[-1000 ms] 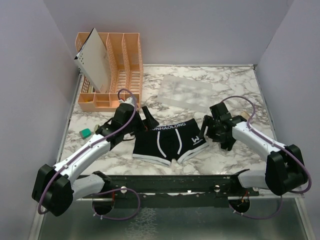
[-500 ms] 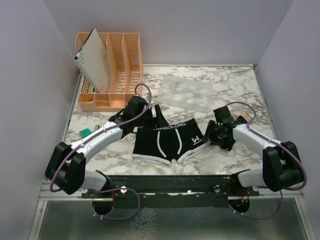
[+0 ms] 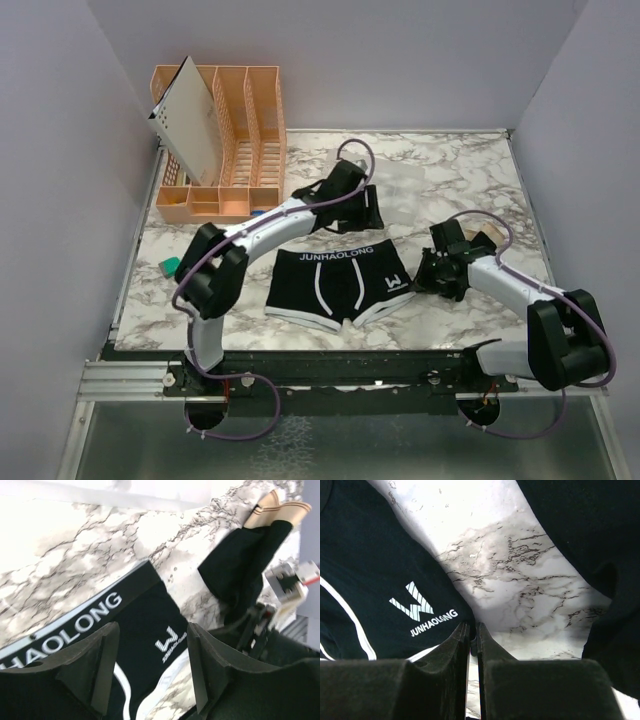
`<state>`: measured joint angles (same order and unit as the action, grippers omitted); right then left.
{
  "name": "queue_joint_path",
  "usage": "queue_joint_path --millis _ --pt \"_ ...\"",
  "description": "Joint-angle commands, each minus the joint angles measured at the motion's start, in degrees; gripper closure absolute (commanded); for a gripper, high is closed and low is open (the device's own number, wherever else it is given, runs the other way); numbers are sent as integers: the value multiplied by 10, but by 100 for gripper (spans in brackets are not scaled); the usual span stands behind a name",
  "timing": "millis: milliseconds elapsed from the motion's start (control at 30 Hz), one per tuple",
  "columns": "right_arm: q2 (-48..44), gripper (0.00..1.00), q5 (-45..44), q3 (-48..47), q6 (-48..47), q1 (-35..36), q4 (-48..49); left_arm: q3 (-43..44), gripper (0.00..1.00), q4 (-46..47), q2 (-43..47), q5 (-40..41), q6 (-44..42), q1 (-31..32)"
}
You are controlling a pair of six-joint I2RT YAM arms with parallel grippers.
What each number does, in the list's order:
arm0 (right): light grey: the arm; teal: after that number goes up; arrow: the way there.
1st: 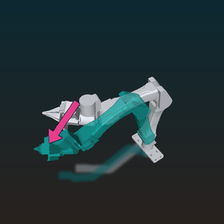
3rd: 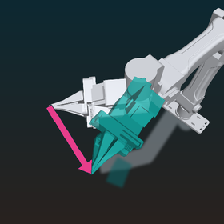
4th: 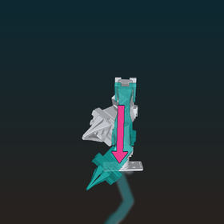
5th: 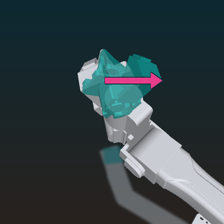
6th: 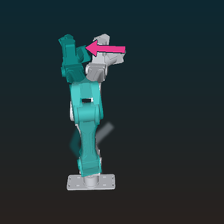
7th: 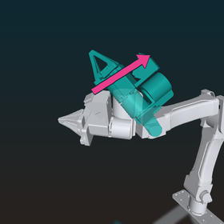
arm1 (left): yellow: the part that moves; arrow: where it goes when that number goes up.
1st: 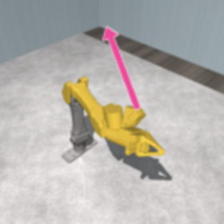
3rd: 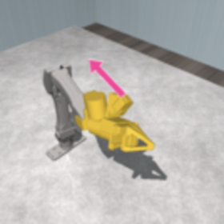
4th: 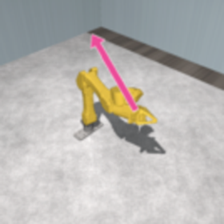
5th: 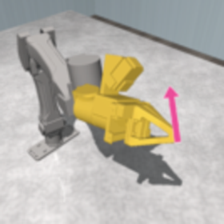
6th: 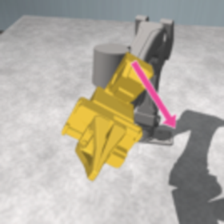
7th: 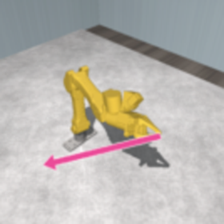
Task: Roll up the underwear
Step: Fold the underwear at the center of the board.
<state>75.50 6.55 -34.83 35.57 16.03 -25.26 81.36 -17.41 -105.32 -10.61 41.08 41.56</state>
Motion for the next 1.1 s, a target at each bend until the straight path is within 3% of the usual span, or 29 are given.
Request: queue_joint_path --millis 0,100,167,267,1067 --pt "-24 86 10 15 7 -3 12 144 39 -101 -111 77 7 40" --pt "-43 87 4 24 10 -3 15 216 39 -136 -178 83 23 53" --pt "-53 87 7 30 12 -3 17 258 46 -159 -206 80 29 60" --pt "-61 87 13 36 11 -3 18 310 46 -196 -226 123 32 81" --pt "-76 87 36 49 -18 -3 21 429 47 -277 -346 135 32 110"
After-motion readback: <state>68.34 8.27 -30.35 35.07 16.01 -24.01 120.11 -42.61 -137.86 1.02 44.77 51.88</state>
